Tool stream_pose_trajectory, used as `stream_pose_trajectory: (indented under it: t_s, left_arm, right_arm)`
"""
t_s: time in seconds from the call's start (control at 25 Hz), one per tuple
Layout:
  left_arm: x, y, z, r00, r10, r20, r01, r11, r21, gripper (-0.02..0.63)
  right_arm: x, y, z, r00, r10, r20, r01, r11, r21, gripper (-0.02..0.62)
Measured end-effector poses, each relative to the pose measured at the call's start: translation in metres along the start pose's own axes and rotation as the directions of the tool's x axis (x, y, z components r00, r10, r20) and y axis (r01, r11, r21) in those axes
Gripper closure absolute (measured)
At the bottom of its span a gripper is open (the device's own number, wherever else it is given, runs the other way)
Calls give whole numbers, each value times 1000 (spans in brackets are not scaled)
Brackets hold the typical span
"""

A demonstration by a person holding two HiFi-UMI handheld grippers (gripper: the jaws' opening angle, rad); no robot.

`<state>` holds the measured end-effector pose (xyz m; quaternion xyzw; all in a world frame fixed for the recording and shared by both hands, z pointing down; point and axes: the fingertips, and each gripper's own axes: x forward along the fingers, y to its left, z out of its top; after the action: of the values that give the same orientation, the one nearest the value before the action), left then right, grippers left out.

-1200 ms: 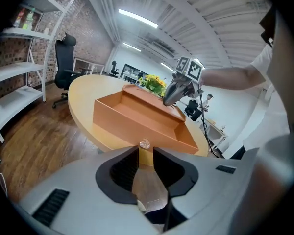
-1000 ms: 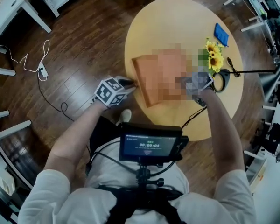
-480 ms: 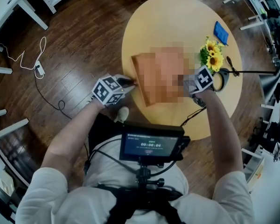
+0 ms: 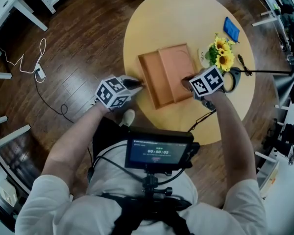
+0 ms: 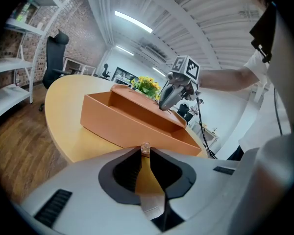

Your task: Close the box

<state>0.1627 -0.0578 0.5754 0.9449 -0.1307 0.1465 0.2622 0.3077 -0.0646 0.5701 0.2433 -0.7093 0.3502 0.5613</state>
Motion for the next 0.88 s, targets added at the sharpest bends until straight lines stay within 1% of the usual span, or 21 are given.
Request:
stream_pose_trajectory:
  t_s: [0.16, 0.28, 0.36, 0.44, 0.56, 0.76, 0.88]
  left_arm:
    - [19, -1, 9, 1000, -8, -12, 8, 1000, 17, 555]
    - [31, -2, 16, 998, -10, -62, 14, 997, 76, 555]
    - [38, -3, 16, 995, -11, -95, 20, 996, 88, 554]
    - [43, -3, 16, 993, -2, -115, 11, 997, 82, 555]
    - [55, -3, 20, 993, 8, -119, 1, 998, 69, 555]
    - [84, -2, 32, 992, -9, -128, 15, 999, 46, 554]
    - [86, 0, 36, 992, -21, -124, 27, 999, 40, 551]
  right_arm:
    - [0, 3, 1, 1000, 9, 6, -9, 1000, 0, 592]
    - [-1, 2, 2, 999, 27, 22, -27, 1000, 7, 593]
    - [-2, 1, 1, 998, 44, 34, -44, 999, 19, 594]
    - [-2, 2, 2, 998, 54, 40, -55, 998, 23, 594]
    - [-2, 2, 3, 997, 58, 41, -59, 998, 17, 594]
    - [-2, 2, 3, 997, 70, 40, -71, 997, 8, 594]
    - [-1, 6, 6, 995, 93, 41, -93, 996, 1, 592]
